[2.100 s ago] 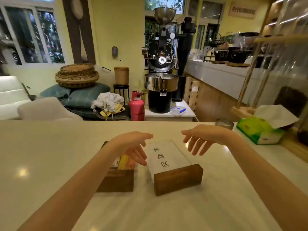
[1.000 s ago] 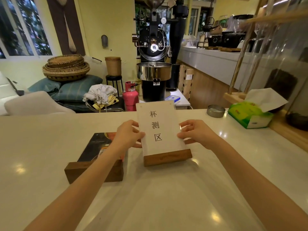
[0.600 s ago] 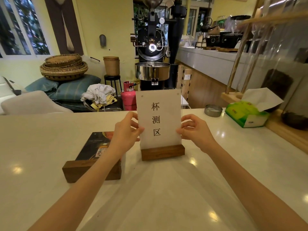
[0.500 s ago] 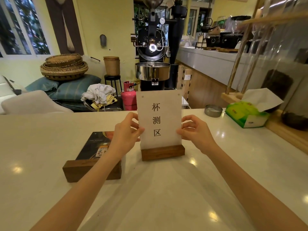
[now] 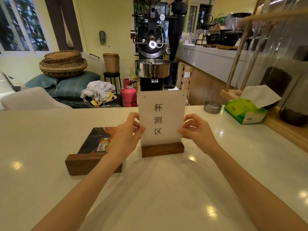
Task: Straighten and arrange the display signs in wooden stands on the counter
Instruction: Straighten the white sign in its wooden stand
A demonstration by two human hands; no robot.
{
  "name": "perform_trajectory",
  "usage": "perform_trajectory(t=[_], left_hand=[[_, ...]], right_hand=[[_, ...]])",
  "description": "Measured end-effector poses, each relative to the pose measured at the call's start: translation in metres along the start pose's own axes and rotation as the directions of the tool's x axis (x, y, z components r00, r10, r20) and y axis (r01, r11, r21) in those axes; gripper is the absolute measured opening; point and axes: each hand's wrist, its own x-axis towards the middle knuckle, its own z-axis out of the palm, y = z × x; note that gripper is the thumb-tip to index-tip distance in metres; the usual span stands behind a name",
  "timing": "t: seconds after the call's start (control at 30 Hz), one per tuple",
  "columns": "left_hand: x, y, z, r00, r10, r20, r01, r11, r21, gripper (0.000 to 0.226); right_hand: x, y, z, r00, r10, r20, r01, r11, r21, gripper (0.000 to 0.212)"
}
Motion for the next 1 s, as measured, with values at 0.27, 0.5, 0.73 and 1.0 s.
perform_trajectory(t=[0.27, 0.5, 0.73, 1.0], left_hand=[[-0.001, 0.001, 0.002, 1.000, -0.020, -0.006, 0.020, 0.998, 0.058, 0.024], [-0.003, 0.006, -0.002, 0.993, -0.109, 0.043, 0.106, 0.992, 0.064, 0.028], [-0.001, -0.007, -0.055, 0.950, -0.302, 0.081, 0.301, 0.953, 0.026, 0.028], [-0.005, -0.039, -0.129, 0.785, -0.555, 0.275, 0.603, 0.786, -0.133, 0.027]], right_hand=[[-0.001, 0.000, 0.002, 1.000, -0.007, -0.028, 0.005, 0.997, -0.080, 0.023], [-0.012, -0.007, 0.012, 0.931, -0.205, -0.301, 0.105, 0.942, -0.319, 0.034], [-0.031, -0.038, 0.057, 0.995, -0.088, 0.049, 0.097, 0.971, -0.218, 0.004], [-0.020, -0.066, 0.134, 0.881, 0.295, 0.370, -0.228, 0.950, -0.213, 0.026]])
